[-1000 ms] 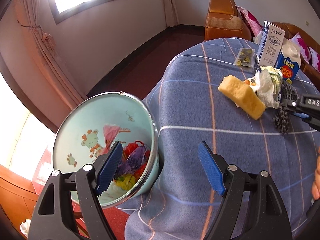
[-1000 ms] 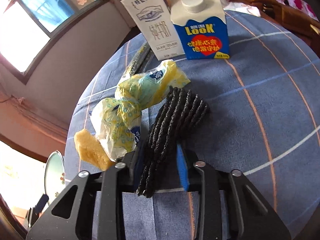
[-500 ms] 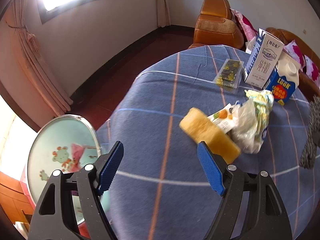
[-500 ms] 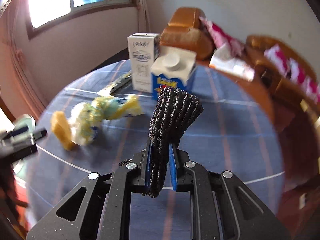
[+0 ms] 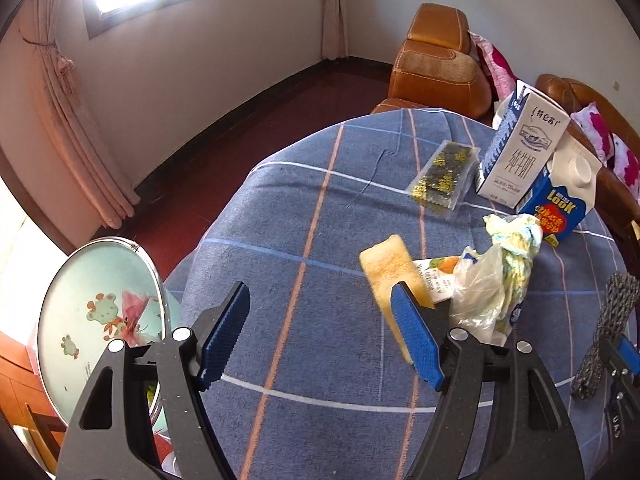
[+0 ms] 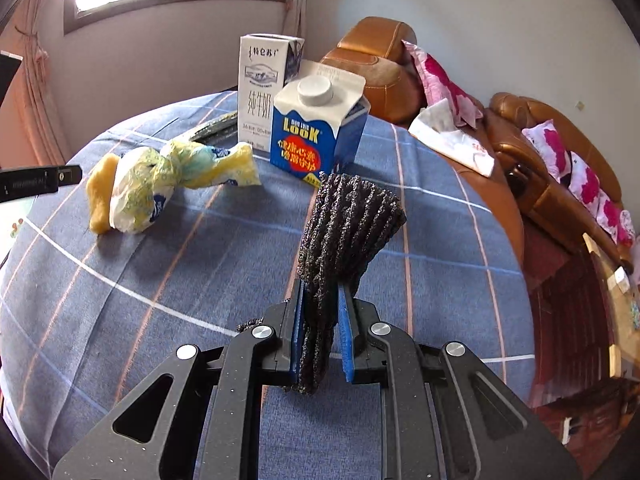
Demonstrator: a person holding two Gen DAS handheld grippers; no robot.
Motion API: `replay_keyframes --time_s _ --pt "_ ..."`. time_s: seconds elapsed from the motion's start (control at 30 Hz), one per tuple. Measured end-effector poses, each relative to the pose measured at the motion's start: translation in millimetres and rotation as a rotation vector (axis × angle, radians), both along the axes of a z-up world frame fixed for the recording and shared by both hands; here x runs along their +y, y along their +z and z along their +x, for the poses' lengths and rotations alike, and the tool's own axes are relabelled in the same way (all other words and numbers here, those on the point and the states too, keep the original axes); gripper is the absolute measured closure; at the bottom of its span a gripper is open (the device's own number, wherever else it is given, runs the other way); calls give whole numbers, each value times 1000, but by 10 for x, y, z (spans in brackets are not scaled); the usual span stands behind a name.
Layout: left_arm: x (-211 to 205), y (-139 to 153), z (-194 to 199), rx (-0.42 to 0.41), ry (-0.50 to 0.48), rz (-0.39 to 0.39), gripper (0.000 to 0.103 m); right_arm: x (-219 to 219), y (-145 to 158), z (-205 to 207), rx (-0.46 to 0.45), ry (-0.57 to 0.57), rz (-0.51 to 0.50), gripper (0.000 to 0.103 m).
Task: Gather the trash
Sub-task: 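Grasp the yellow sponge with the left tool while the right tool holds the black scrubber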
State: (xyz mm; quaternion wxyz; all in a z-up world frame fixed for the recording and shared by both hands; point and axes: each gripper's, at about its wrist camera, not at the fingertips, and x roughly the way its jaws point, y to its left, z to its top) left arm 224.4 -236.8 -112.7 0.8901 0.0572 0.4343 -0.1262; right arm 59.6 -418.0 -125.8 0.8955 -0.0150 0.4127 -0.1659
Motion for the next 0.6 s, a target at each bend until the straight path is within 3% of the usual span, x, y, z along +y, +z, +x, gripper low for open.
replay_keyframes --time_s 0.2,0.23,0.3,0.37,0.6 --pt "-297 -112 63 14 -44 -20 39 -66 -12 -53 -4 -8 32 87" --pt "-346 -149 73 23 -55 -12 48 -78 -8 -51 -4 -11 36 87" --pt "-392 -187 76 35 -66 -30 53 -114 -11 -34 -4 -18 39 87" --pt "-420 -182 53 30 -94 -42 73 -127 -6 -49 -6 -23 39 87" --pt "-278 -48 -73 26 -129 -103 77 -48 89 -134 -39 -34 35 87"
